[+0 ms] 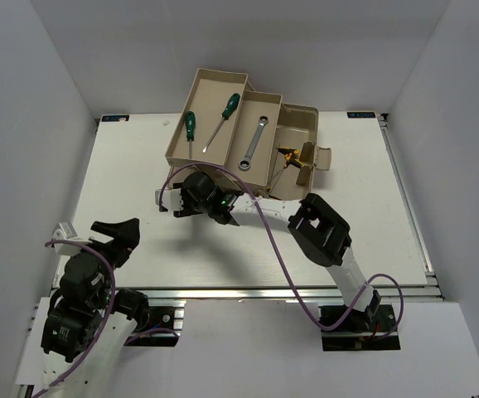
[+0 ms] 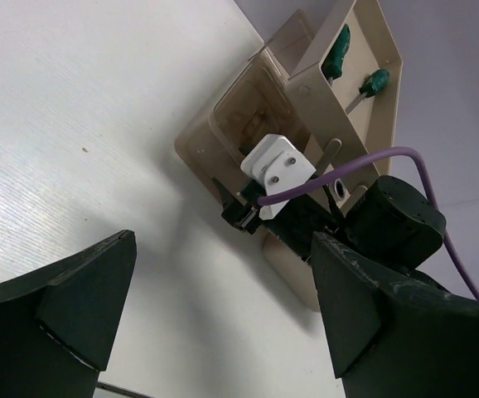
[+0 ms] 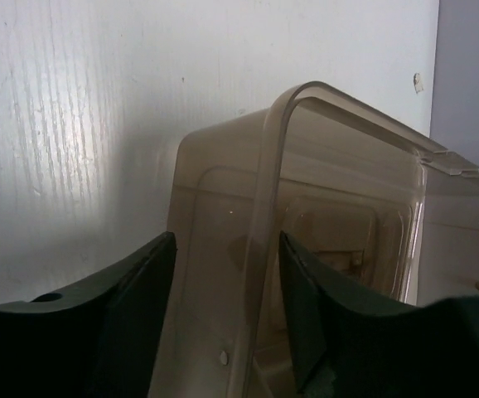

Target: Sort the tools into containers

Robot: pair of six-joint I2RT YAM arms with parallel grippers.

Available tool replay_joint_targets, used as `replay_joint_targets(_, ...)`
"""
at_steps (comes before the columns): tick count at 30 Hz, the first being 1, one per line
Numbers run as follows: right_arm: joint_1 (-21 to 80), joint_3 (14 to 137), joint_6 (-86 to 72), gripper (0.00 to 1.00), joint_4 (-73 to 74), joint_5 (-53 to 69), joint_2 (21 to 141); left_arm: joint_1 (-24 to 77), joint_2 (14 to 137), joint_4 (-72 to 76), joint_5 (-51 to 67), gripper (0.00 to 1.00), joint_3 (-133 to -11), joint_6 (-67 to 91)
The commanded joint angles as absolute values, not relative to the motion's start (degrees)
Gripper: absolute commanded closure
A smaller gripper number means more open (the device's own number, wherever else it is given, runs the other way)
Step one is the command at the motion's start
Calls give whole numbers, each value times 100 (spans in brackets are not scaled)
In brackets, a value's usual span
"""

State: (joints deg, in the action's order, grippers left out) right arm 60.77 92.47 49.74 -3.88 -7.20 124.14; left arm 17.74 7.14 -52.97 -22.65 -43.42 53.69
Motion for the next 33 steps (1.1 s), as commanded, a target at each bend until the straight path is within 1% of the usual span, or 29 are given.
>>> replay_joint_targets(1, 6047, 9562, 4993, 43, -290, -686, 12349, 1758, 703, -5318, -2189, 5, -4377, 5405)
replay_joint_targets(2, 6029, 9589, 4983, 49, -220, -625, 12340, 1767, 721, -5274, -2145, 6, -4325, 5397)
replay_joint_targets(3, 6012, 9589, 4957, 52, -211, -598, 12305, 1758, 721, -5247, -2101, 6, -4281, 5396)
replay_joint_targets(7, 5959, 9615, 4922, 71, -62, -378, 12103, 1767, 668, -5019, -1776, 9, -3947, 5580)
replay_joint_targets(8, 5942, 9607, 4904, 74, -27, -300, 12068, 1767, 642, -4966, -1671, 9, -3781, 5659)
replay_joint_targets(16, 5880, 9493, 4588, 81, 220, 130, 11461, 1767, 492, -4281, -1415, 14, -2927, 6582)
replay_joint_targets(17, 5880, 9466, 4536, 83, 220, 184, 11391, 1767, 614, -4245, -1406, 14, -2883, 6592)
replay_joint_targets(19, 5862, 9431, 4465, 89, 220, 228, 11198, 1767, 790, -4175, -1406, 14, -2769, 6601)
replay_joint_targets(21, 5827, 9378, 4334, 89, 211, 281, 11005, 1758, 1150, -4061, -1415, 14, -2716, 6601)
replay_joint_targets(26, 5774, 9334, 4026, 93, 193, 439, 10575, 1767, 2046, -3543, -1248, 15, -2549, 6609)
replay_joint_targets(30, 5731, 9107, 3780, 95, 97, 545, 10179, 1758, 2671, -3068, -1160, 18, -2479, 6680)
replay_joint_targets(33, 5730, 8782, 3613, 96, 62, 694, 9819, 1767, 3058, -2682, -1230, 24, -2470, 6706)
